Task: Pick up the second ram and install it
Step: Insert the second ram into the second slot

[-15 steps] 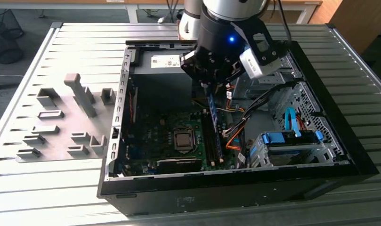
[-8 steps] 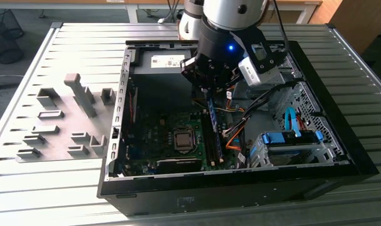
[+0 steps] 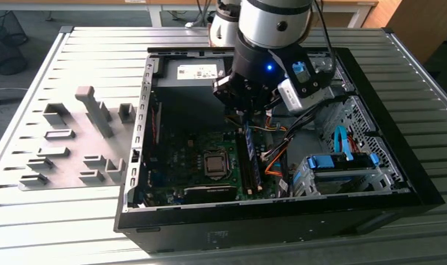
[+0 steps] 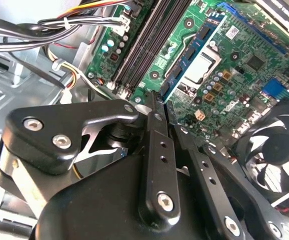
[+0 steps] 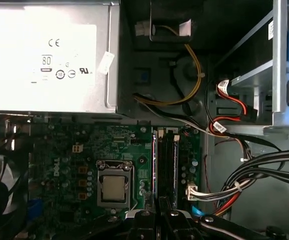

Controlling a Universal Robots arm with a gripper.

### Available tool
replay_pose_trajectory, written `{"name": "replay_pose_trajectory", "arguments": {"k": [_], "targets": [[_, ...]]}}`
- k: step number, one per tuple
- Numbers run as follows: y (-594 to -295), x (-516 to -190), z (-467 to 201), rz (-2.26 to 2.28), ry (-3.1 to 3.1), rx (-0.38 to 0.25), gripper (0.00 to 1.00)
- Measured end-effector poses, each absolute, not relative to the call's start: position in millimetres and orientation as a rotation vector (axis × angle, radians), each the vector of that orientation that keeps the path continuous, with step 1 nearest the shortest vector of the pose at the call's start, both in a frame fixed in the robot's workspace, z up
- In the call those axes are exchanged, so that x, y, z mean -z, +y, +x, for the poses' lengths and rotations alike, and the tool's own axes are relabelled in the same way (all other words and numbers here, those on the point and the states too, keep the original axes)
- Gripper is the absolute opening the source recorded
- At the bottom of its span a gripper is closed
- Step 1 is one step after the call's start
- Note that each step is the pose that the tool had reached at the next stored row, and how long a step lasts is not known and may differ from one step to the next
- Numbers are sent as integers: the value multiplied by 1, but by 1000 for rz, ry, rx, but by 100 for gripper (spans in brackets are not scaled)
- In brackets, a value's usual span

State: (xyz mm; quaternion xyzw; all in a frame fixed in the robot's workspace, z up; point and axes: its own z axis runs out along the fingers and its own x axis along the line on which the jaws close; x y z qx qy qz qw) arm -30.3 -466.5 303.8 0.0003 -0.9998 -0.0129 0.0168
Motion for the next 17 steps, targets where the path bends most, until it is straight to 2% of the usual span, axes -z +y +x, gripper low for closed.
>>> {"name": "replay_pose_trajectory", "arguments": {"k": [17], "targets": [[-468,-282,-30,7,-3105,39,14]]}}
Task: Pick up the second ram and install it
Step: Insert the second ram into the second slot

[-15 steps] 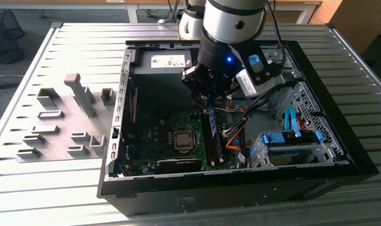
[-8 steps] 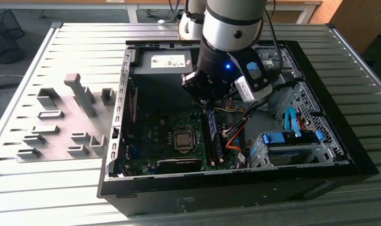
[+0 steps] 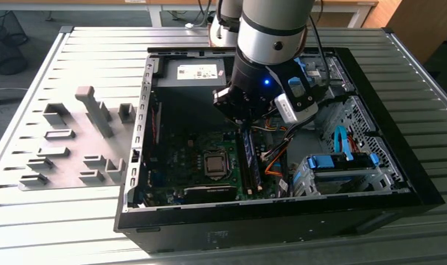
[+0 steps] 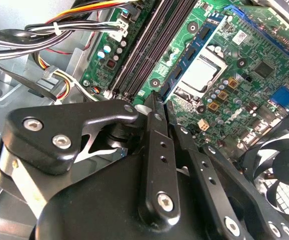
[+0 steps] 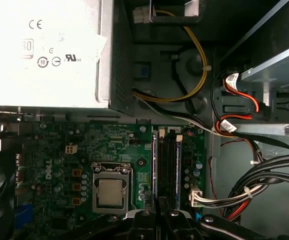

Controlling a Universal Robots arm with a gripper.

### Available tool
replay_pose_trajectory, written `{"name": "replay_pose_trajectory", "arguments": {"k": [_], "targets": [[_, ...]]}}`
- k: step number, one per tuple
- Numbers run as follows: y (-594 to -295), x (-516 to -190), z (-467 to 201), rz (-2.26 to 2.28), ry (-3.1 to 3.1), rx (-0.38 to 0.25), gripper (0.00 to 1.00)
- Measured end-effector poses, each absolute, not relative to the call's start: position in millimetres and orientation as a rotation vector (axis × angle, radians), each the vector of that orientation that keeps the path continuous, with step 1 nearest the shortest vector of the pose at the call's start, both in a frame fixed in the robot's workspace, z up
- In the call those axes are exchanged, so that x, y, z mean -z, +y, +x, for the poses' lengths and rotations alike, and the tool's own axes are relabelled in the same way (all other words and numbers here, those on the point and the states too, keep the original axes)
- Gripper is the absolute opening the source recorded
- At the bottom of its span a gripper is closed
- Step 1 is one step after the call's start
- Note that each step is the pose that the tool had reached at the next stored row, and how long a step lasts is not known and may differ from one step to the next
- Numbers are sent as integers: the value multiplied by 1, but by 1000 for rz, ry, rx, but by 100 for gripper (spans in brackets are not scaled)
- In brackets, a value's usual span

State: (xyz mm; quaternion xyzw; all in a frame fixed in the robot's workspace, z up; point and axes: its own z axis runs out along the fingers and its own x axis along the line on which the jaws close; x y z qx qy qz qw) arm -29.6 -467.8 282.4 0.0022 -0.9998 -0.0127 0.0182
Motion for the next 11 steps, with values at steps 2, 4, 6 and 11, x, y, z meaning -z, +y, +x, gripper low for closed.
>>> {"name": "replay_pose_trajectory", "arguments": {"k": [2,4,6,11], "targets": [[-468,-282,-30,7,-3105,39,14],[-468,-282,-30,7,-3105,39,14],[-468,-282,-30,7,-3105,39,14],[-468,-280,-30,7,-3105,40,14]]}}
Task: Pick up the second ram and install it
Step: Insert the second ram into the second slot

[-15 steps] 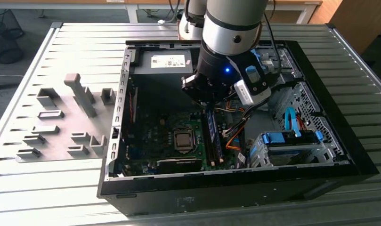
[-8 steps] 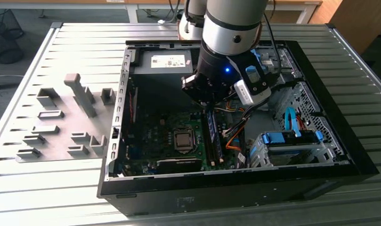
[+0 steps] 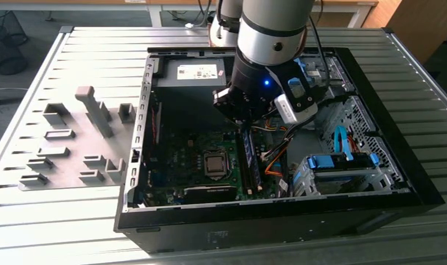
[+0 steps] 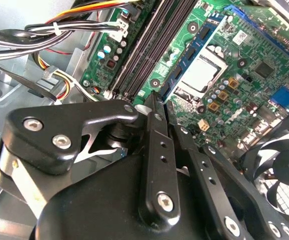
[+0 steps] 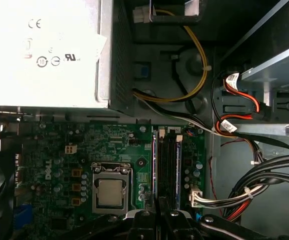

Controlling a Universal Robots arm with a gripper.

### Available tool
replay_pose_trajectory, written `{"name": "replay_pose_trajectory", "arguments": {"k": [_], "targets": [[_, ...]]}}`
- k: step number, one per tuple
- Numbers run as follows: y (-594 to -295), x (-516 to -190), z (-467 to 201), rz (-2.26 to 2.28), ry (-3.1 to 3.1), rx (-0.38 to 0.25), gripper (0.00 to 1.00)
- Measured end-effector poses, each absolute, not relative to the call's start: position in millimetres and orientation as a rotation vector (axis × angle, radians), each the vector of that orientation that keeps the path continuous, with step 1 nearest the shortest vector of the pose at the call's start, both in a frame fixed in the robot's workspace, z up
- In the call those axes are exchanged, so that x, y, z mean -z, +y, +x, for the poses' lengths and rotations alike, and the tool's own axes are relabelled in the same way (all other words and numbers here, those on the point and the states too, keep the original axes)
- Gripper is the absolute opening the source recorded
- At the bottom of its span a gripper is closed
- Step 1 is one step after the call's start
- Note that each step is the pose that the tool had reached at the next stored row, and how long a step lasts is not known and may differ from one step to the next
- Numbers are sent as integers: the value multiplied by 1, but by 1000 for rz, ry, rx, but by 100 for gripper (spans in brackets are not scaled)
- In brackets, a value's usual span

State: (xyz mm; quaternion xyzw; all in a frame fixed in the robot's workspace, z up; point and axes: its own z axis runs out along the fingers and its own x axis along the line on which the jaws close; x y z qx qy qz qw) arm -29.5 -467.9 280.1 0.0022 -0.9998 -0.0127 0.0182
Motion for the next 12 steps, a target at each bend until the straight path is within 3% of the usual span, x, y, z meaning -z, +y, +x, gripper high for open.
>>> {"name": "replay_pose_trajectory", "arguments": {"k": [12], "targets": [[-468,-263,-29,-2,-3105,39,14]]}}
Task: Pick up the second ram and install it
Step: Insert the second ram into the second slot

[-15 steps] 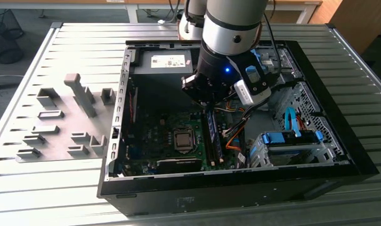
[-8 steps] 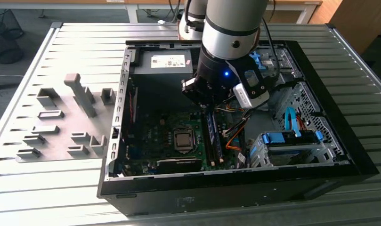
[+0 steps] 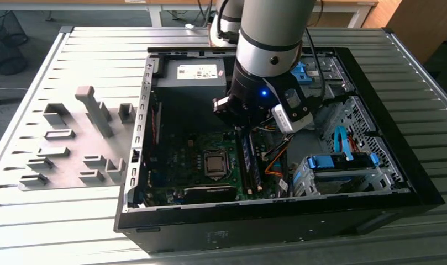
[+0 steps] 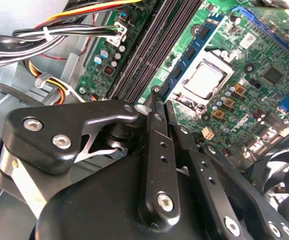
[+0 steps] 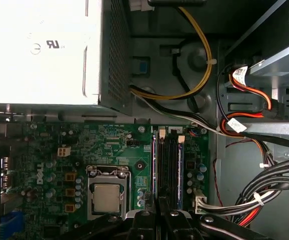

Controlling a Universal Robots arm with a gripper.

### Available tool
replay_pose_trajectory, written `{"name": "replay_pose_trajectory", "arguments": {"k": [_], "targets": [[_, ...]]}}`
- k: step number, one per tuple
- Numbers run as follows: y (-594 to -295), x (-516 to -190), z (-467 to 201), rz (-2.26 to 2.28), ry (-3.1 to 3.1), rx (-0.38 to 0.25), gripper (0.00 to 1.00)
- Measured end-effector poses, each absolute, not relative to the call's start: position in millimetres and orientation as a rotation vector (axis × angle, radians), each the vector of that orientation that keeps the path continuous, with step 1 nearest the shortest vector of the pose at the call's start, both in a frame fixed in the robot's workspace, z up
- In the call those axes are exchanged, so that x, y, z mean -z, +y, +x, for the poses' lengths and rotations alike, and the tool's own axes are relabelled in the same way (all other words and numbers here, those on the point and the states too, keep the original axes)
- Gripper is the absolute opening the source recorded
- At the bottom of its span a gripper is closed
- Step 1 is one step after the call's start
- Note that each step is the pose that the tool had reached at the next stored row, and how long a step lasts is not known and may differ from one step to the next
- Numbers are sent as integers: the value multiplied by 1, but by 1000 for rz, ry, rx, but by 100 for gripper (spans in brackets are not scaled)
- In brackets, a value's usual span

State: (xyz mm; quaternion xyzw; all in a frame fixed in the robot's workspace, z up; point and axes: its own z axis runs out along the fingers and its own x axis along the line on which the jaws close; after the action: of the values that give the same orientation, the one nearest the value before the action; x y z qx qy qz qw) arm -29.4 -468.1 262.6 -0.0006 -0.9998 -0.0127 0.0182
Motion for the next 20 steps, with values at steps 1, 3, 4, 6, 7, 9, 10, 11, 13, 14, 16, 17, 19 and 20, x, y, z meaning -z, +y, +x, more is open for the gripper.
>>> {"name": "replay_pose_trajectory", "arguments": {"k": [1,3,4,6,7,9,10,11,13,14,16,17,19,20], "targets": [[-468,-262,-29,-2,-3105,39,14],[-468,-262,-29,-2,-3105,40,14],[-468,-262,-29,-2,-3105,39,14],[-468,-262,-29,-2,-3105,39,14],[-468,-262,-29,-2,-3105,39,14],[-468,-262,-29,-2,-3105,40,14],[-468,-262,-29,-2,-3105,40,14],[-468,-261,-29,-2,-3105,40,14],[-469,-260,-29,-2,-3105,39,14],[-470,-260,-29,-2,-3105,40,14],[-473,-258,-28,-2,-3105,39,14],[-474,-257,-28,-2,-3105,40,14],[-475,-255,-28,-2,-3105,39,14],[-476,-254,-28,-3,-3105,40,14]]}}
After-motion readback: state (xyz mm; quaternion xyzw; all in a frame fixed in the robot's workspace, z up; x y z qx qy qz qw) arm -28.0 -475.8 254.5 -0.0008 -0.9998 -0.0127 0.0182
